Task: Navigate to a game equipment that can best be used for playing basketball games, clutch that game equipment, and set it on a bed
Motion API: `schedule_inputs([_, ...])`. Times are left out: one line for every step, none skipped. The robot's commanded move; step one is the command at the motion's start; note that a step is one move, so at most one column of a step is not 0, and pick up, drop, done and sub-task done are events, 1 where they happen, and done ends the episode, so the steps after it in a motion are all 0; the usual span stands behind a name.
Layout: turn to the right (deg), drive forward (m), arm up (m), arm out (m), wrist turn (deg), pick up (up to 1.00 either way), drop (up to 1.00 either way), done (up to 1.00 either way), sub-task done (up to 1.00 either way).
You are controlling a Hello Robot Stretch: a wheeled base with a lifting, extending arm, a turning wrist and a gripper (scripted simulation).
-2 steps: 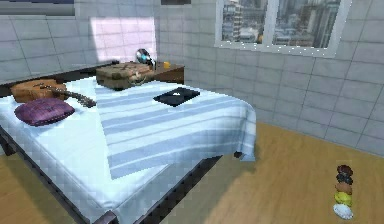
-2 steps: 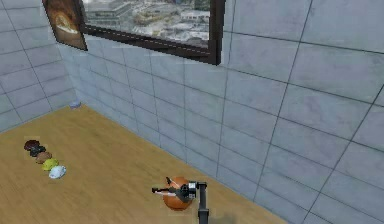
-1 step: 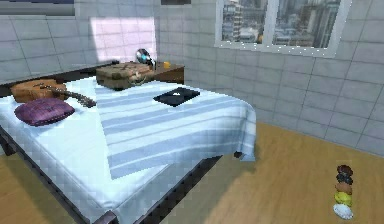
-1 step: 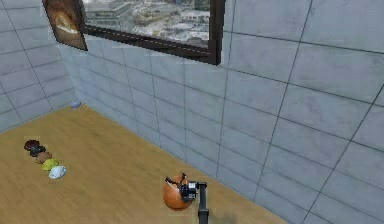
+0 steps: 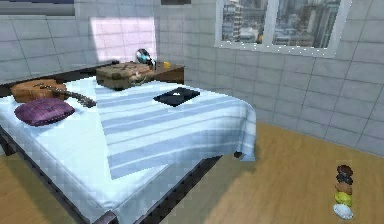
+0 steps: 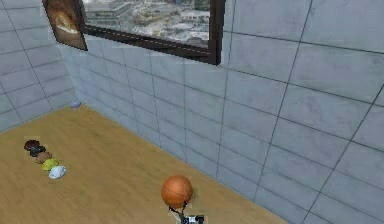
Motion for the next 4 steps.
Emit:
schedule_inputs([0.0, 0.00, 0.00, 0.00, 0.0, 1.00, 0.00, 0.00, 0.00])
schedule_inputs([0.0, 0.00, 0.10, 0.00, 0.0, 0.00, 0.00, 0.00, 0.00])
schedule_inputs([0.0, 0.00, 0.50, 0.00, 0.0, 0.00, 0.00, 0.00, 0.00])
schedule_inputs([0.0, 0.00, 0.38, 0.00, 0.0, 0.00, 0.00, 0.00, 0.00])
